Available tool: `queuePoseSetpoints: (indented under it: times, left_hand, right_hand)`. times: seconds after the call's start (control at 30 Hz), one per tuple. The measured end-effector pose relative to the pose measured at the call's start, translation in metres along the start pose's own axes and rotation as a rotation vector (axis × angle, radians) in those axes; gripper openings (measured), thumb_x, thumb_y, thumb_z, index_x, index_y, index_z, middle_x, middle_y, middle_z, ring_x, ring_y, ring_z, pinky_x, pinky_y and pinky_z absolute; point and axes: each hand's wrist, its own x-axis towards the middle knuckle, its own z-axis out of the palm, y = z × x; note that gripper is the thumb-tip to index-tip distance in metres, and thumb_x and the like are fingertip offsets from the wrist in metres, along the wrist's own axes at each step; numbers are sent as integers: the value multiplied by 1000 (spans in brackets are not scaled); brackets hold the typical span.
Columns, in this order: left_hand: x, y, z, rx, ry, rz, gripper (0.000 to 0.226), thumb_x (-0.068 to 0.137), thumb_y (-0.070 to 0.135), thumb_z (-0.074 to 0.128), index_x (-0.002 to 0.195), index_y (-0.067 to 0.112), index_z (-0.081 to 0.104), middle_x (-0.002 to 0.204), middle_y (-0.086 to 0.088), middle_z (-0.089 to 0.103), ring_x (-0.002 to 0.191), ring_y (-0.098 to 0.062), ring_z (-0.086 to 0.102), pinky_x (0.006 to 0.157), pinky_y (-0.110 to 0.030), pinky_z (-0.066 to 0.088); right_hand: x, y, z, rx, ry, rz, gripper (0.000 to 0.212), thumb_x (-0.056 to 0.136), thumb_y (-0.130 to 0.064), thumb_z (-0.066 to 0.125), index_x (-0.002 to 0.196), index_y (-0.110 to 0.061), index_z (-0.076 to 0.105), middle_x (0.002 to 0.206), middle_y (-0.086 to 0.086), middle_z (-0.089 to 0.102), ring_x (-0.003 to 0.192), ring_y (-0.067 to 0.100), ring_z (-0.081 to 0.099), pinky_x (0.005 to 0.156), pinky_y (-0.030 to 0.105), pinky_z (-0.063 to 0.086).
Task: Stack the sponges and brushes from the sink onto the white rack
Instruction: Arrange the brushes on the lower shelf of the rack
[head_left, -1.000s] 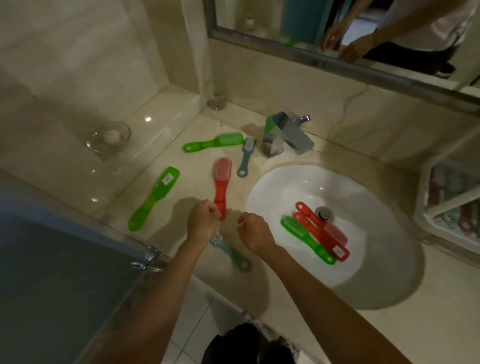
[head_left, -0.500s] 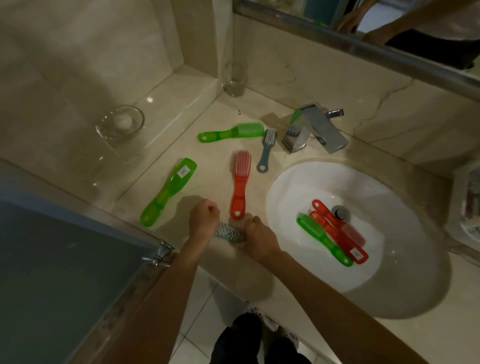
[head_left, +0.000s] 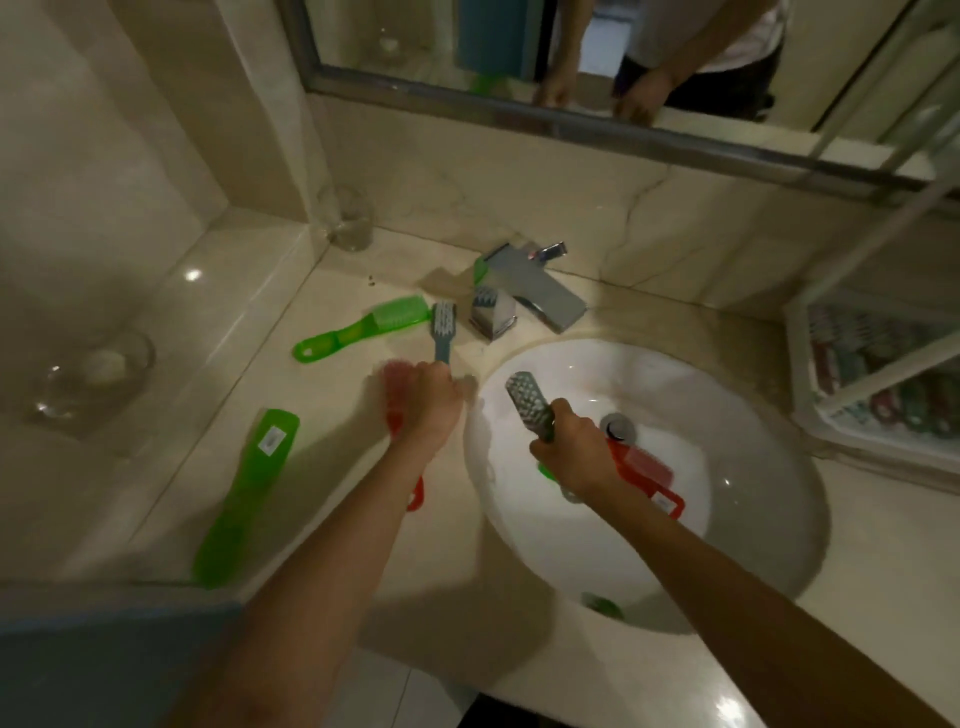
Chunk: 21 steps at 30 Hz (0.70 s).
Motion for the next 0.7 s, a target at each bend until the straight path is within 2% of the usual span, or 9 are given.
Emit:
queuePoseSetpoints:
  times: [0.07, 0.17, 0.27, 0.43, 0.53, 0.6, 0.7]
  left_hand:
    - [16, 12, 7, 134, -45, 0, 44, 92, 34, 50, 119, 0, 55, 122, -19, 57, 115, -33, 52, 85, -33, 37]
    - [38, 9, 22, 196, -64, -15, 50, 90, 26, 53, 131, -1, 41, 135, -21, 42, 126, -35, 38, 103, -39, 32]
    - [54, 7, 28, 259, -47, -27, 48, 88, 15, 55, 130, -1, 38, 137, -21, 38, 126, -36, 37, 104, -42, 33]
    - [74, 6, 25, 195, -94, -90, 49, 80, 14, 64, 121, -6, 45, 128, -27, 50, 119, -41, 48, 99, -44, 43]
    - [73, 6, 24, 241, -139, -55, 35, 88, 15, 52, 117, -5, 53, 125, -28, 54, 116, -41, 52, 95, -43, 45]
    - [65, 8, 21, 248, -144, -67, 36, 92, 15, 44, 120, -6, 53, 128, -28, 52, 119, -41, 50, 97, -43, 42]
    - [42, 4, 14, 355, -91, -42, 36, 94, 16, 37, 120, 0, 55, 124, -25, 57, 118, -39, 53, 100, -42, 39]
  right_hand:
    - [5, 8, -9, -1, 26, 18, 34, 86, -13, 55, 116, -4, 41, 111, 19, 64, 98, 34, 62, 80, 40, 50]
    - [9, 16, -15, -6, 31, 25, 36, 87, -9, 54, 119, -4, 39, 111, 18, 63, 99, 33, 62, 73, 35, 45]
    - [13, 22, -13, 2, 16, 34, 35, 87, -9, 53, 119, -5, 40, 111, 16, 63, 98, 31, 62, 72, 32, 44]
    - [17, 32, -13, 9, 14, 28, 35, 87, -10, 54, 119, -5, 41, 110, 16, 63, 97, 30, 62, 66, 26, 37]
    - [18, 40, -17, 17, 38, 42, 35, 88, -13, 55, 120, -5, 42, 109, 17, 64, 97, 31, 62, 66, 26, 39]
    - [16, 46, -22, 32, 57, 59, 35, 88, -17, 58, 119, -7, 43, 110, 15, 64, 97, 30, 63, 72, 31, 47]
    - [7, 60, -30, 43, 102, 85, 34, 89, -27, 59, 115, -9, 46, 109, 15, 64, 97, 31, 62, 77, 33, 47]
